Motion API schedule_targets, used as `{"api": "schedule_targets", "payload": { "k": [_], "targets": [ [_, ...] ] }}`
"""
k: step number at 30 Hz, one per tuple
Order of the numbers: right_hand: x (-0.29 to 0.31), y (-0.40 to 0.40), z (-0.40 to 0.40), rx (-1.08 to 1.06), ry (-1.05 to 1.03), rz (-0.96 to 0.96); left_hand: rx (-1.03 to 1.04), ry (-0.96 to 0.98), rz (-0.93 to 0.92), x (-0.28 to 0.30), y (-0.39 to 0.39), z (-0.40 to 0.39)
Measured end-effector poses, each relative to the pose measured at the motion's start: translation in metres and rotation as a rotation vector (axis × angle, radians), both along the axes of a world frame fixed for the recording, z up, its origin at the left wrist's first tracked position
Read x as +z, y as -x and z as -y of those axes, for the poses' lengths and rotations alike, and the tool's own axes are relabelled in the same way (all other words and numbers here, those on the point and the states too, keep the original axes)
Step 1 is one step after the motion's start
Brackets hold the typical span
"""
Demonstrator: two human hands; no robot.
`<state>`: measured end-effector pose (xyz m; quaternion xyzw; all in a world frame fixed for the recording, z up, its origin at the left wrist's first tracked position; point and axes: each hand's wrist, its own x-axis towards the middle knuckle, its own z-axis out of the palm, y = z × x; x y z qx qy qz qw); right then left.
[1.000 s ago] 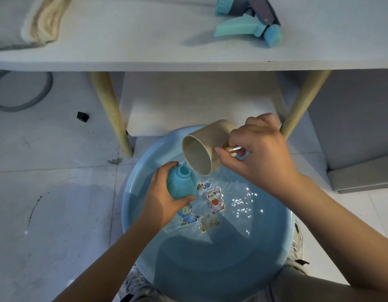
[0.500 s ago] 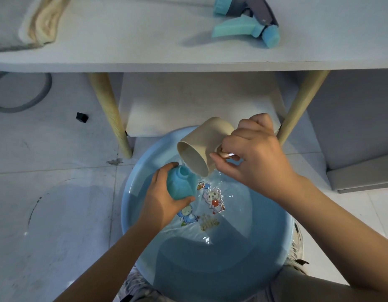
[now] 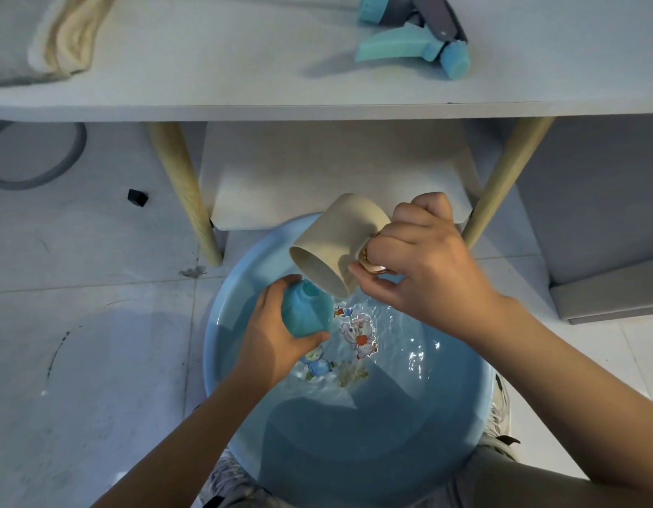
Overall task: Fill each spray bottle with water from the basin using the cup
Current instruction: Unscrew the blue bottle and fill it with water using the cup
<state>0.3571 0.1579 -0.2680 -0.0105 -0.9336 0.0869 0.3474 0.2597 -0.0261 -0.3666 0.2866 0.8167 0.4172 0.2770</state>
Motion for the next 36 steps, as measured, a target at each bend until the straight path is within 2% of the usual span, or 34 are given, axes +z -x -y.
{"api": "schedule_targets", "payload": {
  "k": [14,24,29,36],
  "targets": [
    [0.001,0.000,0.002,0.048,-0.041,-0.017,-0.002,0.076,-0.051,-0.002,0.000,-0.003],
    [-0.017,-0.005,-0.003,-0.224,0.151,0.041,0.041,0.024,-0.098,-0.001,-0.002,0.002],
    [-0.054,-0.008,-0.011,-0.375,0.104,0.198,0.079,-0.016,-0.075,-0.004,-0.001,0.005],
    [-0.104,-0.015,-0.004,-0.392,-0.002,0.616,0.100,-0.007,-0.010,-0.009,-0.002,0.009]
  ]
}}
